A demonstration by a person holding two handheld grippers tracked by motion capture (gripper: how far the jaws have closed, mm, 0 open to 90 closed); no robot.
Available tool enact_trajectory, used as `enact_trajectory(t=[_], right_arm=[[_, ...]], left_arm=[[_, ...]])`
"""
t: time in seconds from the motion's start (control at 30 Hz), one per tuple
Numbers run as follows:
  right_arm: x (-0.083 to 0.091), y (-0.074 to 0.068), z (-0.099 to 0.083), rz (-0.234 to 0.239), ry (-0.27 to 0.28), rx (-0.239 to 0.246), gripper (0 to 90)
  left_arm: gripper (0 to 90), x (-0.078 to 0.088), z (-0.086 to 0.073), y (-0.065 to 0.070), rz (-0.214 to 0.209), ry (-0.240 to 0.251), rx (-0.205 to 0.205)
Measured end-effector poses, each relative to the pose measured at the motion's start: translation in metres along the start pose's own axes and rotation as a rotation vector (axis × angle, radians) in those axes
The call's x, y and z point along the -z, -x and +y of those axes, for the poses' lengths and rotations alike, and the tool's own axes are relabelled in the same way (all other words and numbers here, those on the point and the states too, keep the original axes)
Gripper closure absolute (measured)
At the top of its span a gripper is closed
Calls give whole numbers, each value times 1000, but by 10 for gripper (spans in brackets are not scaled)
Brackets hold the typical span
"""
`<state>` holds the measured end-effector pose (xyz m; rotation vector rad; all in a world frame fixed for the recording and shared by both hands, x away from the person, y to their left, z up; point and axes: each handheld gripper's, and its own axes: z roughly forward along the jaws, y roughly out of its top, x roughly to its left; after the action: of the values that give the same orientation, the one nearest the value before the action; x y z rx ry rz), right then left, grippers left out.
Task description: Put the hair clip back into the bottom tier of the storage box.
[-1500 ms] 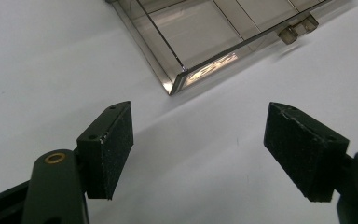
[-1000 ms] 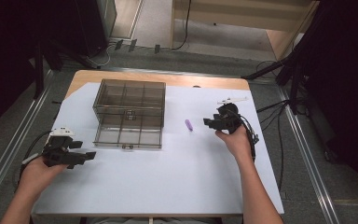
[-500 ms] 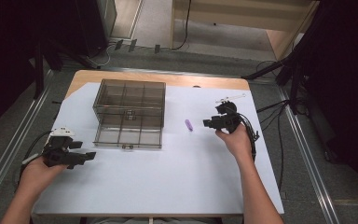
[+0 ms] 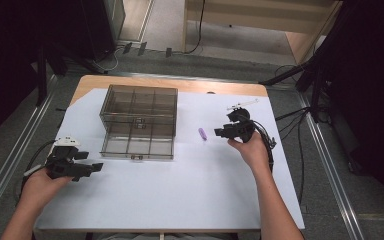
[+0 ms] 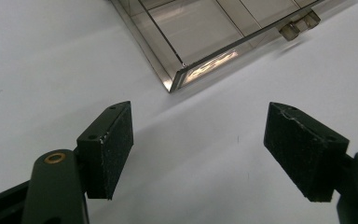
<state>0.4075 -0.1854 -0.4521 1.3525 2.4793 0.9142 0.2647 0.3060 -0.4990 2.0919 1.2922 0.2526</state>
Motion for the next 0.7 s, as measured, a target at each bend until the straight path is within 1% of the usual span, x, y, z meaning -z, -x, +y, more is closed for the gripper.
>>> enact_trajectory(t=[0.07,0.13,0.2,0.33,0.4,0.47,0.5,0.53,0.63,0.7], right_arm=[[0,-2,2,-8,-19,5,540],[0,-4,4,-13,-29,1,536],[0,-4,4,-10,-29,10,538],[-1,-7,7,-9,-49,30,555],[-2,-12,9,-22,-70,22,559],[-4,-13,11,-26,-81,23,559],[-6,-16,13,-22,-96,20,558],[-6,-16,13,-22,-96,20,558],[-8,-18,15,-31,-112,39,563],[-9,-21,17,-44,-133,44,568]], left_arm=[[248,1,0,0,3,-3,0],[248,1,-1,0,1,-5,-1],[248,2,-2,0,3,-2,2],[248,3,-3,0,5,0,7],[248,3,-4,0,7,2,9],[248,4,-5,1,8,1,5],[248,4,-5,1,7,1,2],[248,4,-5,2,7,-1,2],[248,4,-5,3,6,-5,-5],[247,4,-6,4,4,-3,-7]])
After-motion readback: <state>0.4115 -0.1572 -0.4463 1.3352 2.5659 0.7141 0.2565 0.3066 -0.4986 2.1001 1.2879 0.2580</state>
